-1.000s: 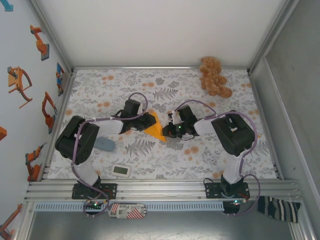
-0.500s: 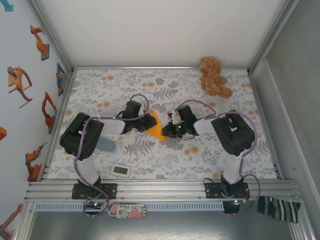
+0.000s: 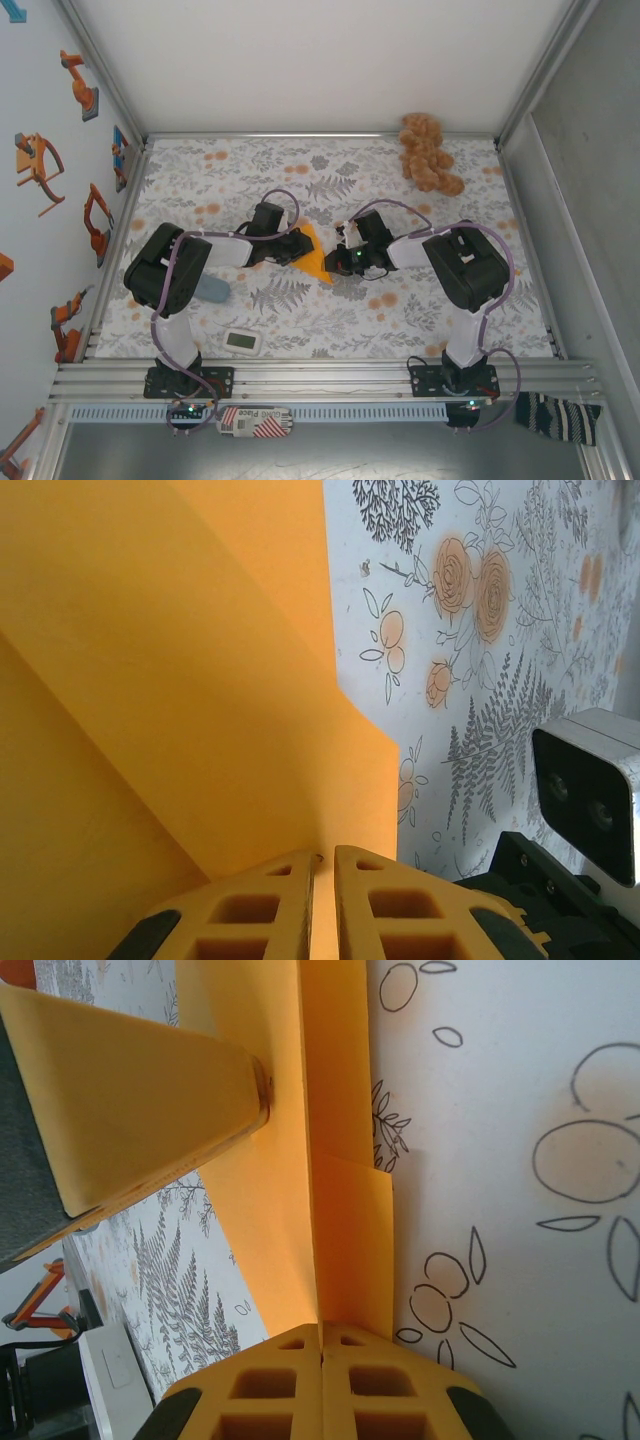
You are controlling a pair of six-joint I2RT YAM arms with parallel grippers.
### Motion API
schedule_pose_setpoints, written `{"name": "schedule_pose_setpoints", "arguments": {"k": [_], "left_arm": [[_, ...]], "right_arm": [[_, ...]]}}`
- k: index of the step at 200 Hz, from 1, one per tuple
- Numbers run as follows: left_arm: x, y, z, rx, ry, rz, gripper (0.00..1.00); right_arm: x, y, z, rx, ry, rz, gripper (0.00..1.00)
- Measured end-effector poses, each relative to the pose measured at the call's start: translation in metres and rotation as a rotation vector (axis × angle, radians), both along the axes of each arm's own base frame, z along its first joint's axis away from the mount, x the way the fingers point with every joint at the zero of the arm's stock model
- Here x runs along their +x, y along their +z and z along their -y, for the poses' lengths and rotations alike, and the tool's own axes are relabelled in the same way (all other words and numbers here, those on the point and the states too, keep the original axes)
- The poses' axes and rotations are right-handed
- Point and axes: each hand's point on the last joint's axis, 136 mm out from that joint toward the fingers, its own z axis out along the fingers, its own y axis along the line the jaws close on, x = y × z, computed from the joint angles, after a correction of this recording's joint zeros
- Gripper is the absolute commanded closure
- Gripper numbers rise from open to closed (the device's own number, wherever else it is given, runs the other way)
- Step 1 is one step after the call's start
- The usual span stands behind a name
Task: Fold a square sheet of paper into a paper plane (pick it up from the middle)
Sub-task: Fourth fold the wing at the center of the table.
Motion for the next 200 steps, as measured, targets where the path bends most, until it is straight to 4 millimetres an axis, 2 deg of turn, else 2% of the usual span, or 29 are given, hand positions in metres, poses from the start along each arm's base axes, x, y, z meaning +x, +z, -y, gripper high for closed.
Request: {"name": "schedule_pose_setpoints", "arguments": {"k": [200], "left_arm": [[-0.0011,-0.0069,-0.0059,0.040,0.017,-0.025,0.88]], "right_arm": [[-0.0001,-0.0004,0.0001,-0.011,0.000,-0.018,0.93]]}}
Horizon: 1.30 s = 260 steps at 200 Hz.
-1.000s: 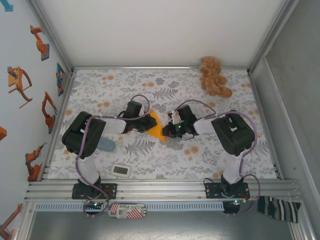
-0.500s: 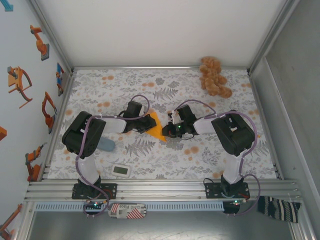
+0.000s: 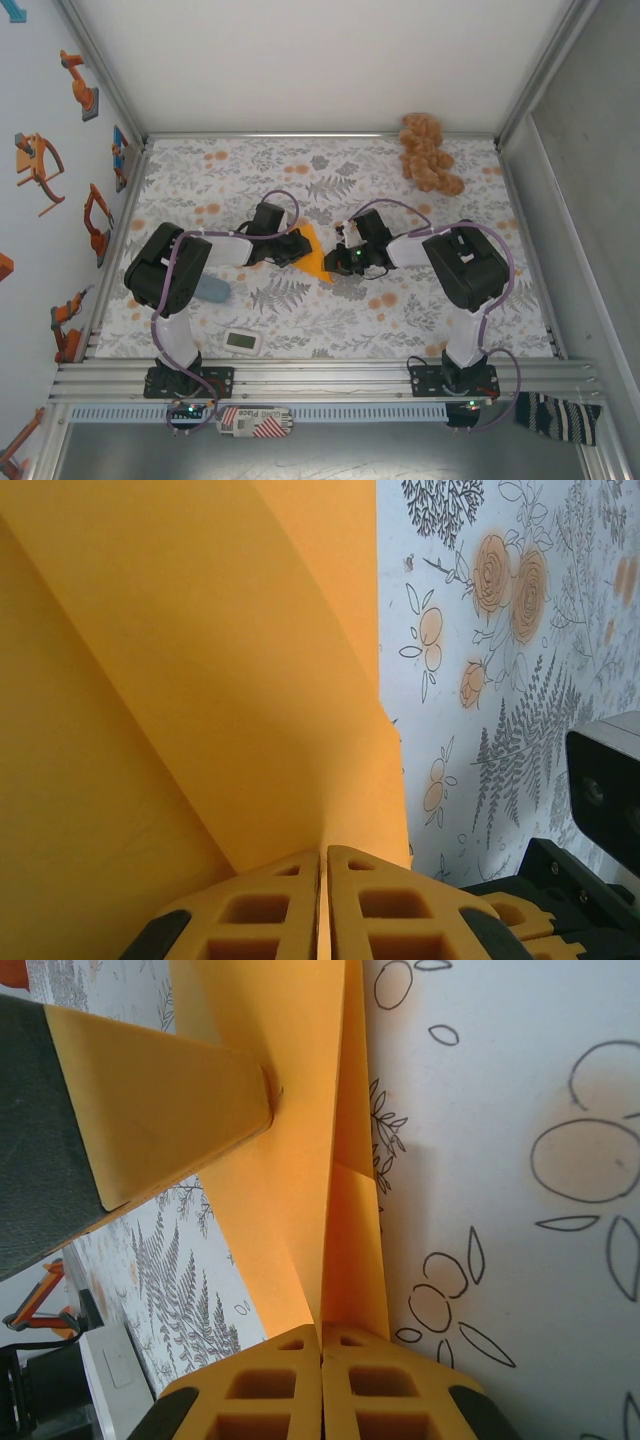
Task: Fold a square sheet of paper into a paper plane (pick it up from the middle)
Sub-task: Fourth fold the wing at the center of the table.
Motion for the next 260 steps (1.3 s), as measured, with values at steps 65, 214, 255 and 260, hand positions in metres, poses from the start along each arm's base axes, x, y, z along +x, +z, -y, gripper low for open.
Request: {"name": "schedule_pose_setpoints", "arguments": {"k": [65,214,255,260], "left_arm": [[-0.001,-0.003,-0.001,0.009,0.003,-0.007,0.89],[0.002,-0.006,0.001,0.023,0.000,-0.040,0.86],[0.003,-0.007,0.002,0.025,-0.003,-0.050,0.86],[0.003,-0.007,0.003,0.025,-0.004,-0.051,0.86]], "right_arm": [[0.000,0.000,0.000,-0.007,0.000,-0.009,0.93],[-0.001,0.002,0.001,-0.010,0.001,-0.008,0.90],[-0.013,0.002,0.011,-0.049,0.013,-0.041,0.89],[-0.014,0.002,0.012,-0.053,0.016,-0.043,0.89]]}}
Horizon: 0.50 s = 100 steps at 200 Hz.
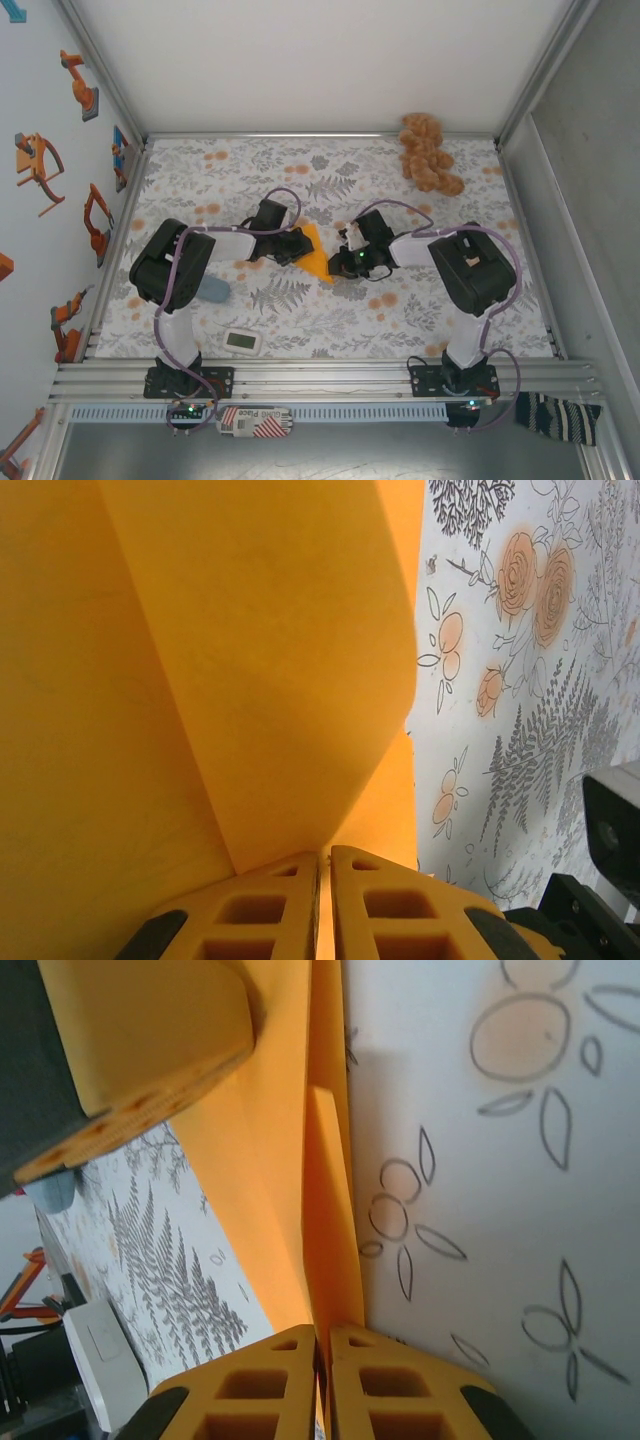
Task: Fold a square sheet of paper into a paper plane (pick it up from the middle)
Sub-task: Fourth fold the wing at the center of the table.
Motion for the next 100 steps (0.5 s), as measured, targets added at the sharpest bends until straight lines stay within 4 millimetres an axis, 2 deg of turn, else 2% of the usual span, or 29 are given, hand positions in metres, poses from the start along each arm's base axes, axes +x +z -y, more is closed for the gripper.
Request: {"name": "schedule_pose_setpoints", "arguments": {"k": [76,100], "left_arm": [[0.0002,-0.0013,0.0011,0.010,-0.003,-0.023,0.86],[0.0000,-0.0015,0.0012,0.012,-0.004,-0.028,0.86]], "right_arm": [[-0.0034,-0.0014,0.0020,-0.009,0.020,0.006,0.89],[-0.0036,-0.0005,0.0021,-0.008,0.021,0.010,0.85]]}}
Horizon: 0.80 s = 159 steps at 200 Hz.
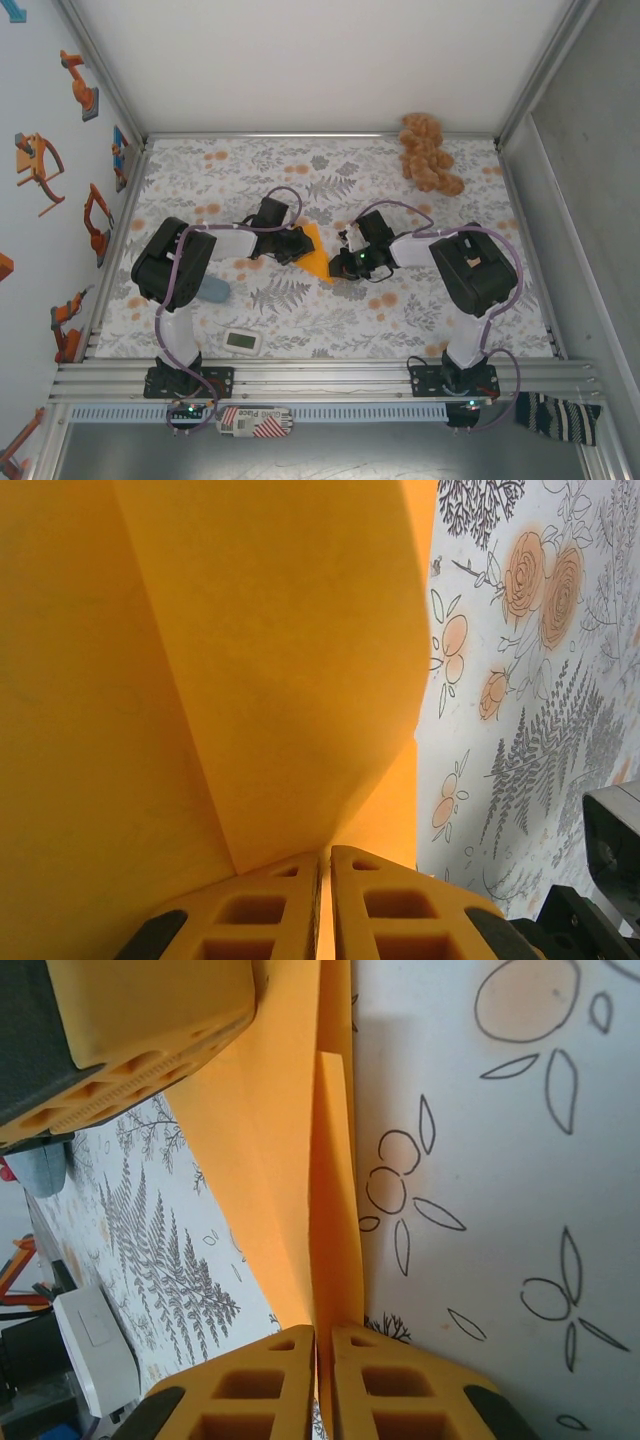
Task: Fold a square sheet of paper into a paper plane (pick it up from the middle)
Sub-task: Fourth fold the wing at the center of the table.
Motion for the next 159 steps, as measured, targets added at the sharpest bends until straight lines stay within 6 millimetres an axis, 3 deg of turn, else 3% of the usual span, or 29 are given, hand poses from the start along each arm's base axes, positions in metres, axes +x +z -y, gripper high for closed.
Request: {"name": "schedule_pose_setpoints", "arguments": {"k": [35,79,159], "left_arm": [[0.001,0.000,-0.001,-0.001,0.002,-0.001,0.86],[0.001,0.000,-0.001,-0.002,0.001,-0.002,0.85],[0.000,0.000,0.000,-0.008,-0.003,-0.006,0.84]], "right_arm": [[-0.003,0.009,0.014,-0.023,-0.041,0.016,0.78],[0.012,0.033,0.022,-0.017,-0.094,0.085,0.77],[0.028,0.021,0.003,-0.012,-0.065,0.050,0.78]]}}
